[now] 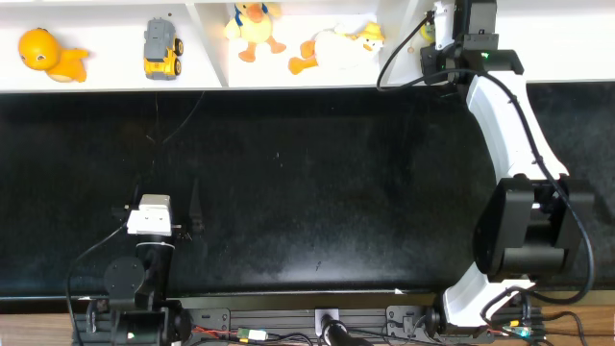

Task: Store Toys

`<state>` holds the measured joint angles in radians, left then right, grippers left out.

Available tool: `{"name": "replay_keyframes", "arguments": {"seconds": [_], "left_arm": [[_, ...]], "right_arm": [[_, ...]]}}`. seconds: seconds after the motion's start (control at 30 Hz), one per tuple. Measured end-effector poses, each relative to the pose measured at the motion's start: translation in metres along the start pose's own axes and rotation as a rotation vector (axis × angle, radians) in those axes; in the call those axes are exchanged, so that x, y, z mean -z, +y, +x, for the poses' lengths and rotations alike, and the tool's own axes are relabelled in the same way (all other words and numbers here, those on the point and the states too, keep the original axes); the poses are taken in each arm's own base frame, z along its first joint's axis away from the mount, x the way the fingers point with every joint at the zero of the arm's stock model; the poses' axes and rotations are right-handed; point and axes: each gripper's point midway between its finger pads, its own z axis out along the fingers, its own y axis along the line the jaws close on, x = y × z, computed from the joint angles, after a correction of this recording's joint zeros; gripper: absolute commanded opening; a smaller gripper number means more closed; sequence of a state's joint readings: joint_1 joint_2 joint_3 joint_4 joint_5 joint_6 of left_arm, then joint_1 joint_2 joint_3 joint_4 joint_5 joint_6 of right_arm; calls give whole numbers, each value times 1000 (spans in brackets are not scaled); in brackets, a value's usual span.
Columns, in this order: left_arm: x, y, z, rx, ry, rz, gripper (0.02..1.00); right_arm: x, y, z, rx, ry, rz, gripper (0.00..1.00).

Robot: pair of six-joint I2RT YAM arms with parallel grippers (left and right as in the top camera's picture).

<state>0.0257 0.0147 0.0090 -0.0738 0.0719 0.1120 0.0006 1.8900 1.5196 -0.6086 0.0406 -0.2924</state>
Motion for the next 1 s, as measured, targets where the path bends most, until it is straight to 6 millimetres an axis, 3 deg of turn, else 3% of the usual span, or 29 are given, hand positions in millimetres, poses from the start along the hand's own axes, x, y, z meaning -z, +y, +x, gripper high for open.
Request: {"name": "replay_keyframes", "arguments": {"seconds": [0.3,0.4,0.43,0.5,0.63,0.67,0.7,0.87,1.0], "left_arm": [[0,0,0,0,0,0,998],[0,0,0,0,0,0,998],[0,0,0,0,0,0,998],[0,0,0,0,0,0,998],[0,0,0,0,0,0,996],[0,0,0,0,0,0,998],[0,0,0,0,0,0,998],[0,0,0,0,0,0,998],[0,0,0,0,0,0,998]], "right_arm": [[-13,4,5,-1,18,-17,56],[-16,4,5,-1,18,-19,99],[-16,4,5,-3,18,-19,174],[-16,4,5,-16,18,-19,489],[-16,3,2,-45,12,-18,796],[-16,3,2,-50,13,-17,936],[-15,3,2,-60,13,-18,996],[-12,5,7,-79,43,-25,996],[2,5,21,-80,103,-19,993]]}}
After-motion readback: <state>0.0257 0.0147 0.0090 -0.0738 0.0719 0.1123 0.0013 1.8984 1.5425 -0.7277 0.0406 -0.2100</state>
